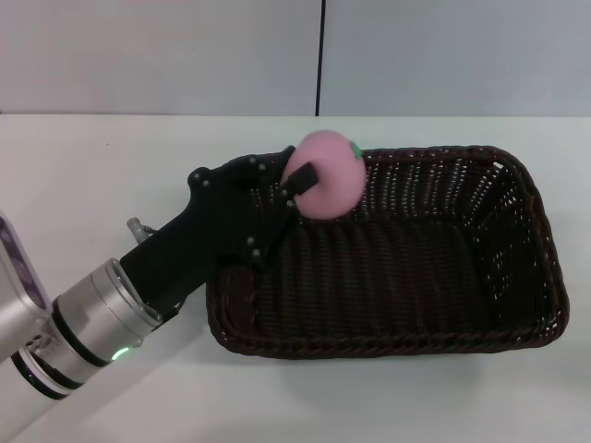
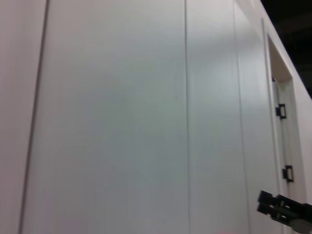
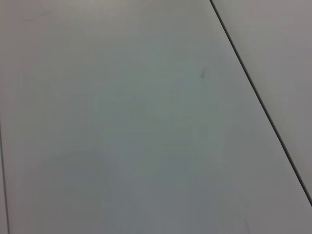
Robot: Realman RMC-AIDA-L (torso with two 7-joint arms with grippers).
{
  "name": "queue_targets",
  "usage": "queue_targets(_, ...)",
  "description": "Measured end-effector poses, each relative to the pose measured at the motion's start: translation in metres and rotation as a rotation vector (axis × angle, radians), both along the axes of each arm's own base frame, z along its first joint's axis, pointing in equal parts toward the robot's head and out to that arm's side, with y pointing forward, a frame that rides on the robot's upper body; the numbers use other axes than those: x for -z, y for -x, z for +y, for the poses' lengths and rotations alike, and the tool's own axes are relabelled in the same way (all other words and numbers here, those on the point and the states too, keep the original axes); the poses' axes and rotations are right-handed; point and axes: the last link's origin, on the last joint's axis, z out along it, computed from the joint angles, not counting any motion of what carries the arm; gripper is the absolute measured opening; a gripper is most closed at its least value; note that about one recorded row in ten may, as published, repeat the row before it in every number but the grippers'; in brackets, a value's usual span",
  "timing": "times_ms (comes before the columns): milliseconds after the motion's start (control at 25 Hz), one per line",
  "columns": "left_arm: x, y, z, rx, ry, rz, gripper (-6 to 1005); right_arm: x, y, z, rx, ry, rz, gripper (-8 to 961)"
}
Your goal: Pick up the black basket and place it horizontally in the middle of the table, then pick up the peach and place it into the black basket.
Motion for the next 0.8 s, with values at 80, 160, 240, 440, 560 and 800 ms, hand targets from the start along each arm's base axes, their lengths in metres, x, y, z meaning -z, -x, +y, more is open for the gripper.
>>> queue_targets(80, 0.000, 0.000, 0.000, -0.008, 0.001, -0.007, 193, 0.000, 0.000, 0.000, 0.000, -0.001, -0.001, 723)
queue_targets(160, 0.000, 0.001, 0.000, -0.013, 0.008, -0.011, 237, -0.001, 0.000, -0.001, 0.001, -0.002, -0.002, 723)
queue_targets(240, -0.002, 0.003, 0.000, -0.024, 0.015, -0.016, 313, -0.001, -0.001, -0.001, 0.003, -0.002, -0.003, 723)
queue_targets(440, -0.006, 0.012, -0.001, -0.062, 0.052, -0.023, 461, -0.001, -0.002, -0.004, 0.004, -0.008, 0.002, 722)
queue_targets(560, -0.030, 0.044, 0.006, -0.188, 0.033, -0.033, 512, 0.000, -0.002, -0.006, 0.010, -0.013, 0.008, 722)
queue_targets(800, -0.075, 0.085, 0.006, -0.320, -0.040, -0.043, 615, 0.001, -0.003, -0.012, 0.005, -0.021, 0.019, 722)
